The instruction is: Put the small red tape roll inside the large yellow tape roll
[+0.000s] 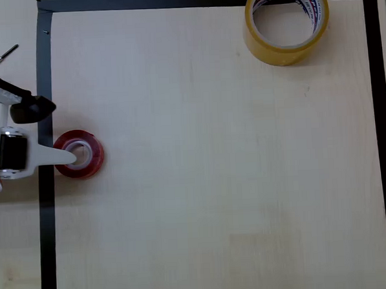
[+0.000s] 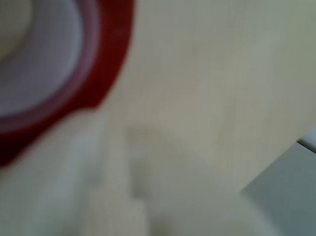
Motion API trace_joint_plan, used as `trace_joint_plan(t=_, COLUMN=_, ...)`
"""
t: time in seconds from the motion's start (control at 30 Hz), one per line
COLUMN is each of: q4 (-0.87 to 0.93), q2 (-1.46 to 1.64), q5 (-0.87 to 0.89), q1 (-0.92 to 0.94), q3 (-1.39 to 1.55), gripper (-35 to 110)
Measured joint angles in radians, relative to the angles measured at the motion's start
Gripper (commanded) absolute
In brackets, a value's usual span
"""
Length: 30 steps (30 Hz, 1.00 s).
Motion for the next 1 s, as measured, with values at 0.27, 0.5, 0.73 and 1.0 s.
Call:
trace_joint_plan(t=0.27, q4=0.107, q2=-0.23, q5=0.0, q1=0.002, q3=-0.247, gripper=0)
trace_joint_plan(t=0.5, q4=0.264, q2=-0.775, q5=0.0, q1=-0.005, q3=-0.606, gripper=0)
trace_joint_plan(t=0.73, q4=0.308, q2=-1.092, q5=0.0, q1=-0.006, q3=-0.752, gripper=0)
trace_joint_plan(t=1.0, q4=0.291, q2=-1.14, q5=0.0, q1=-0.005, q3=-0.758, gripper=0)
